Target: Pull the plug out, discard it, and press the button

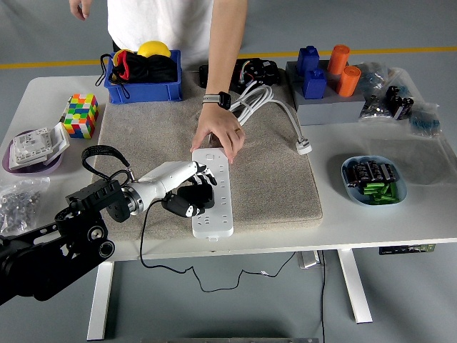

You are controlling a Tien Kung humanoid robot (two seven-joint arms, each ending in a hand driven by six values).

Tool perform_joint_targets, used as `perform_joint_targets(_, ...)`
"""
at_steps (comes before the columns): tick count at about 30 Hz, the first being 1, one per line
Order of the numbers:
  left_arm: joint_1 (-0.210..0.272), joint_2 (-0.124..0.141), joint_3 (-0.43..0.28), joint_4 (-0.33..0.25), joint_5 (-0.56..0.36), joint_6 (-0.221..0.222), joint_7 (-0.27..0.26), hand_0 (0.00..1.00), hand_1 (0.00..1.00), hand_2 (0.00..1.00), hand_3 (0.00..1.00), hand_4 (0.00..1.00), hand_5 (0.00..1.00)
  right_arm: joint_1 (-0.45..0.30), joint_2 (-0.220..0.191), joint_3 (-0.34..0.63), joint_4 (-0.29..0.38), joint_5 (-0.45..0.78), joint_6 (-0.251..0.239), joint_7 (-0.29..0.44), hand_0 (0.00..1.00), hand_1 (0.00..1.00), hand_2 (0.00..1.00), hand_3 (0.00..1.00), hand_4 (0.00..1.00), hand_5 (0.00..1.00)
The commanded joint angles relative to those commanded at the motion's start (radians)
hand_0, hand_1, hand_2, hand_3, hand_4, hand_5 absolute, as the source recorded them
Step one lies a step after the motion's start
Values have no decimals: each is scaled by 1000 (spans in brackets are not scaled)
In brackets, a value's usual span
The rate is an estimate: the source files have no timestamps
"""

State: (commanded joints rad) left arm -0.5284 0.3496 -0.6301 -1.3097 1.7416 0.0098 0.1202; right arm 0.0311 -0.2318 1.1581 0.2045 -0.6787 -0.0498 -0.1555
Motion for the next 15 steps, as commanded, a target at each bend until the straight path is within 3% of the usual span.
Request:
perform_joint_targets(4,-4,-2,1,4,8,3,4,545,486,492,600,782,2,0,0,2,0,0,0,0,750,666,656,621,671,511)
perform_joint_targets(5,-4,-2,1,4,9,4,5,484,434,447,593,716,2,0,0,3,0,0,0,0,750,666,656,621,671,511)
perform_joint_targets(10,-9,-4,1,6,10,13,5,484,434,447,593,716,2,1,0,3,0,-1,-1,0,750,666,656,621,671,511)
perform_joint_targets(11,-10,-4,1,7,6,12,6,435,363,389,571,676,2,1,1,3,0,0,-1,1,750,666,656,621,670,510)
perform_joint_targets(15,-11,-3,0,8,-6,13,8,435,363,389,571,676,2,1,1,4,0,-1,-1,1,750,666,656,621,670,510)
